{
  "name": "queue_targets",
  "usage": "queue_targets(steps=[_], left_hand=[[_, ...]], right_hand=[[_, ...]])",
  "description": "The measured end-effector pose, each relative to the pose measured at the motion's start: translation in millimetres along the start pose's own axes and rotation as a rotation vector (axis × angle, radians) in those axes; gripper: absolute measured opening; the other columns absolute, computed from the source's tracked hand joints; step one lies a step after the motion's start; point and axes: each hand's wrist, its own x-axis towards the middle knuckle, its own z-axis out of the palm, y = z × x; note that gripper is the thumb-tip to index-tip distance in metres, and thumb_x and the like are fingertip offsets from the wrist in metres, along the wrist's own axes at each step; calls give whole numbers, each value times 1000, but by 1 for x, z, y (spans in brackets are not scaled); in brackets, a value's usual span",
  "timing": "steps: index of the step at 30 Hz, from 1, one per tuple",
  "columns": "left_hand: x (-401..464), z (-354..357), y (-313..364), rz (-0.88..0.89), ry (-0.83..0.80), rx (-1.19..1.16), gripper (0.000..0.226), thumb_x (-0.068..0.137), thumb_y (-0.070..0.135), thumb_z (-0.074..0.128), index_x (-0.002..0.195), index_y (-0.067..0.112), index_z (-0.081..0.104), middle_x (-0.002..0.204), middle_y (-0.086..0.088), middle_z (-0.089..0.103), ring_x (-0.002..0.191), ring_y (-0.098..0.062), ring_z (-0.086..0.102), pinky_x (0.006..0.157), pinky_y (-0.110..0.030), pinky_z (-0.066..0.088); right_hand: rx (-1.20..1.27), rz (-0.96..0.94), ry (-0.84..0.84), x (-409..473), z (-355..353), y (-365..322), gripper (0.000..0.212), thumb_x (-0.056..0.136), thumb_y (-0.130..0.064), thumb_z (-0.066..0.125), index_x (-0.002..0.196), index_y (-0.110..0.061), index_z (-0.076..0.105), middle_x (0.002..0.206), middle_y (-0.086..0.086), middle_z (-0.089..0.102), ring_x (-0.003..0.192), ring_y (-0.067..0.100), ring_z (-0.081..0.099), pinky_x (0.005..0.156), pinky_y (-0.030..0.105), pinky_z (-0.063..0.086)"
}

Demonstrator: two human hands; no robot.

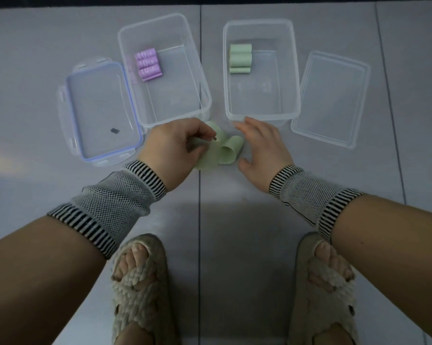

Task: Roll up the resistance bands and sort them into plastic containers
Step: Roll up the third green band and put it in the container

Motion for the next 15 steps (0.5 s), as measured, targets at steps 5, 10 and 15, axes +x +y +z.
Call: queue_targets(steps=[5, 10, 15], left_hand=[[-12, 8, -38, -93, -84, 172, 27, 81, -2, 61, 101, 15, 67, 108, -4, 59, 83, -18, 65, 81, -25, 46], [-27, 26, -57, -255, -223, 216, 31, 85, -1, 53, 109, 14, 64, 117, -2, 53, 90, -19, 61, 84, -23, 42], [-26, 38, -52, -269, -376, 480, 45, 81, 18, 53, 126, 26, 53, 132, 3, 47, 117, -24, 45, 97, -38, 37]], right_hand=[[-46, 80, -5, -3, 6, 12, 55, 82, -16, 59, 136, -17, 48, 148, 7, 37, 135, 28, 29, 113, 33, 21], [-89, -7, 9, 4, 19, -2, 42, 87, -23, 58, 128, -15, 56, 135, 1, 53, 126, 26, 37, 107, 27, 24], [-134, -14, -62, 14, 33, -15, 42, 89, -29, 57, 130, -21, 52, 131, -1, 56, 122, 25, 40, 102, 34, 34]])
